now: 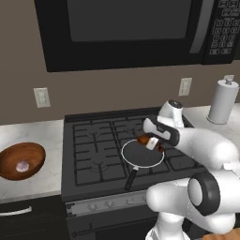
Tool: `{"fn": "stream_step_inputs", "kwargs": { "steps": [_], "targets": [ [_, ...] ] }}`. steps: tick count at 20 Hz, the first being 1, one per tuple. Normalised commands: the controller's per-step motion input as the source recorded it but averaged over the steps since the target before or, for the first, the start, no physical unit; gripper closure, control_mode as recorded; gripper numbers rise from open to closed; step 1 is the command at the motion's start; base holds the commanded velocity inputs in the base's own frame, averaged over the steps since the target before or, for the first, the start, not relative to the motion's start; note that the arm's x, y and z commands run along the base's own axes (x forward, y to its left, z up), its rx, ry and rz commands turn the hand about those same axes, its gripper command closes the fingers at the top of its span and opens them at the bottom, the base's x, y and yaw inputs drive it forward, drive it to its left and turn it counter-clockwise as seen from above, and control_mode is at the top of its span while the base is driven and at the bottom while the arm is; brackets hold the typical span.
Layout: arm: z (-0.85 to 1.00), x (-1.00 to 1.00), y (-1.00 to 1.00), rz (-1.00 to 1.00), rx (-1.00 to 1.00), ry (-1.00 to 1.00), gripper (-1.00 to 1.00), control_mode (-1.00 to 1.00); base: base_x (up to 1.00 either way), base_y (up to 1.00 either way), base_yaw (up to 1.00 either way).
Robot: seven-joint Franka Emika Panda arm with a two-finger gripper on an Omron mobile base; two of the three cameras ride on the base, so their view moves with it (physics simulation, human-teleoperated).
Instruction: Place the chicken drumstick on the plate and place the garlic on the same plate.
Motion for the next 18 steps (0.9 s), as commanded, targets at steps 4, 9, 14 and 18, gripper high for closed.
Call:
{"fn": "stream_step_inputs", "kwargs": {
  "steps": [4, 9, 14, 18],
  "targets": [
    [0.81, -0.15, -0.19, -0.09, 0.00, 0.01, 1.00, -1.00, 0.00, 0.00, 0.00],
    [0.18, -0.72, -0.02, -0.18, 0.02, -0.03, 1.00, -1.00, 0.00, 0.00, 0.00],
    [0.16, -0.66, 0.00, -0.11, 0.07, -0.20, 1.00, -1.00, 0.00, 0.00, 0.00],
    [0.33, -0.01, 0.03, 0.00, 0.01, -0.03, 1.00, -1.00, 0.00, 0.00, 0.00]
  ]
}}
